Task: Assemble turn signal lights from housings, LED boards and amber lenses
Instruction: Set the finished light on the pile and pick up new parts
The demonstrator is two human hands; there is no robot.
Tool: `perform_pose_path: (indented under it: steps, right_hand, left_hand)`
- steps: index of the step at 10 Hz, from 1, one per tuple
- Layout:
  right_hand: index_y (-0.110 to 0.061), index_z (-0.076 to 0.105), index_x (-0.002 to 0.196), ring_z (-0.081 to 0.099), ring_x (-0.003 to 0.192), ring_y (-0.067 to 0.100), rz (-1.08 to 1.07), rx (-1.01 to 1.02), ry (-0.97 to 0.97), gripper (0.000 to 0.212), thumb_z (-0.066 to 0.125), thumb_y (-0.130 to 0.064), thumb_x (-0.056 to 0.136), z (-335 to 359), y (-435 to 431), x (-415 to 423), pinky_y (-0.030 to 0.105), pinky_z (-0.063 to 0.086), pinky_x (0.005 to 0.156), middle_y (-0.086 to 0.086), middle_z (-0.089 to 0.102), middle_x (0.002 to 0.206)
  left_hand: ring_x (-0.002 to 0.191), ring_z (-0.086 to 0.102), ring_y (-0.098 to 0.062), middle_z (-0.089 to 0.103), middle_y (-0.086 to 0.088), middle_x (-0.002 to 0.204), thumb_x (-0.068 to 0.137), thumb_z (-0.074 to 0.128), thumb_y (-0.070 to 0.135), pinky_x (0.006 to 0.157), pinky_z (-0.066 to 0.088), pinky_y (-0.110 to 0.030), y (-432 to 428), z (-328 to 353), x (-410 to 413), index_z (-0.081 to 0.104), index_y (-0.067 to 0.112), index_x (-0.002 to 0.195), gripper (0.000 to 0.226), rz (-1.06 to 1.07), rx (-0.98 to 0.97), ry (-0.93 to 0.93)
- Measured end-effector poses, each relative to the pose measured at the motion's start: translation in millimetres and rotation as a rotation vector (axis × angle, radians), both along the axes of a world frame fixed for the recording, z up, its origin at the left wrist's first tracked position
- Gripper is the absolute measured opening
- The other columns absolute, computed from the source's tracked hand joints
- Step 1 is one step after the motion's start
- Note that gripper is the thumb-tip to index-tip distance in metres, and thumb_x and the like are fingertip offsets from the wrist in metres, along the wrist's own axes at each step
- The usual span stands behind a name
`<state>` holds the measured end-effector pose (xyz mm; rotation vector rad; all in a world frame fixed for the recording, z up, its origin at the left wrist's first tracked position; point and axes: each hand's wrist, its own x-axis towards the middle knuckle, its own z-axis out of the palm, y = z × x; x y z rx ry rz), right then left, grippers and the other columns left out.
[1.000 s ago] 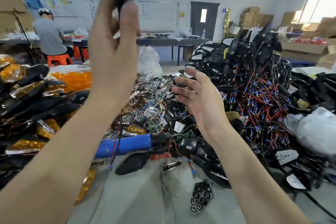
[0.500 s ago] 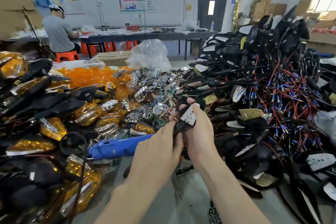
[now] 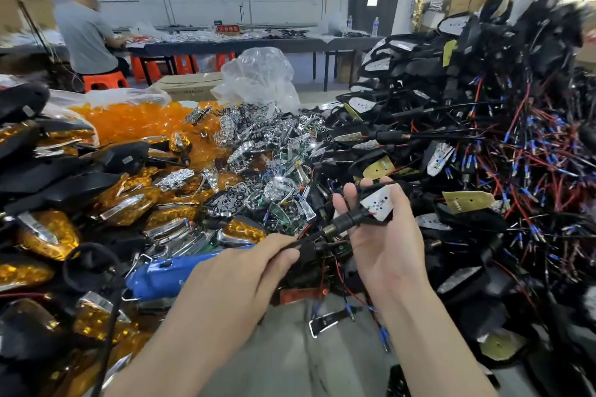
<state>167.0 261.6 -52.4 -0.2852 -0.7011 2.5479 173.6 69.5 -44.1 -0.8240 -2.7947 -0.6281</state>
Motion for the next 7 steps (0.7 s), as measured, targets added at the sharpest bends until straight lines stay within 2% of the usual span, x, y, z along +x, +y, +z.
perform_pose_path:
  steps: [1,2,3,4,5,6,7]
  right_hand:
    - [-0.015,0.058,0.101,0.069,0.068,0.021,-0.007,-0.019,0.017,0.022,0.04,-0.022,0.11,-0.9,2.4,-2.6,0.031,0.057,0.058,0.003,0.069,0.081]
    - [-0.013,0.056,0.098,0.065,0.066,0.02,-0.016,-0.019,0.035,0.022,0.039,-0.02,0.11,-2.0,5.3,-3.7,0.028,0.053,0.057,0.003,0.067,0.08]
    - [-0.012,0.054,0.1,0.064,0.065,0.019,-0.052,-0.066,0.06,0.021,0.038,-0.02,0.11,0.8,13.3,-2.1,0.026,0.051,0.055,0.003,0.066,0.079]
    - [-0.012,0.053,0.103,0.063,0.064,0.017,-0.086,-0.101,0.058,0.02,0.037,-0.022,0.111,2.1,20.0,-0.9,0.026,0.051,0.055,0.003,0.064,0.084]
    - [-0.01,0.048,0.116,0.066,0.066,0.013,-0.057,-0.031,0.015,0.021,0.036,-0.026,0.111,2.2,18.1,0.6,0.023,0.056,0.06,0.002,0.06,0.092]
    - [-0.01,0.05,0.11,0.069,0.062,0.011,-0.036,-0.048,0.018,0.021,0.035,-0.026,0.111,4.8,12.6,2.1,0.023,0.058,0.059,0.002,0.06,0.091]
    - [-0.009,0.048,0.12,0.07,0.071,0.015,0.004,-0.068,-0.004,0.023,0.037,-0.027,0.111,6.4,7.2,0.9,0.025,0.059,0.063,0.005,0.062,0.098]
  left_hand:
    - [0.079,0.059,-0.007,0.059,0.019,0.075,0.076,-0.003,0.07,0.066,0.047,-0.024,-8.8,0.9,-4.0,0.047,0.047,0.121,0.071,0.021,-0.06,0.025]
    - [0.069,0.052,-0.008,0.057,0.014,0.071,0.073,-0.003,0.071,0.061,0.042,-0.024,-18.2,-1.2,-4.8,0.048,0.044,0.113,0.071,0.019,-0.061,-0.004]
    - [0.069,0.055,0.0,0.059,0.025,0.074,0.073,0.009,0.074,0.054,0.038,-0.021,-31.5,1.9,-5.5,0.053,0.045,0.108,0.063,0.002,0.013,-0.146]
    - [0.06,0.055,0.0,0.059,0.025,0.068,0.074,0.015,0.072,0.052,0.04,-0.019,-39.2,6.4,-5.2,0.056,0.049,0.103,0.056,0.001,0.074,-0.212]
    - [0.063,0.056,0.005,0.057,0.037,0.071,0.074,0.011,0.07,0.049,0.039,-0.021,-40.9,16.5,-3.4,0.053,0.048,0.098,0.054,0.039,-0.014,-0.16]
    - [0.066,0.056,0.01,0.049,0.05,0.075,0.075,0.007,0.07,0.047,0.034,-0.019,-46.5,20.4,-0.7,0.049,0.052,0.094,0.05,0.122,-0.056,-0.06]
    - [0.066,0.056,0.005,0.06,0.03,0.08,0.09,0.015,0.064,0.057,0.042,-0.018,-50.7,23.7,2.4,0.047,0.055,0.094,0.033,0.189,-0.153,0.022]
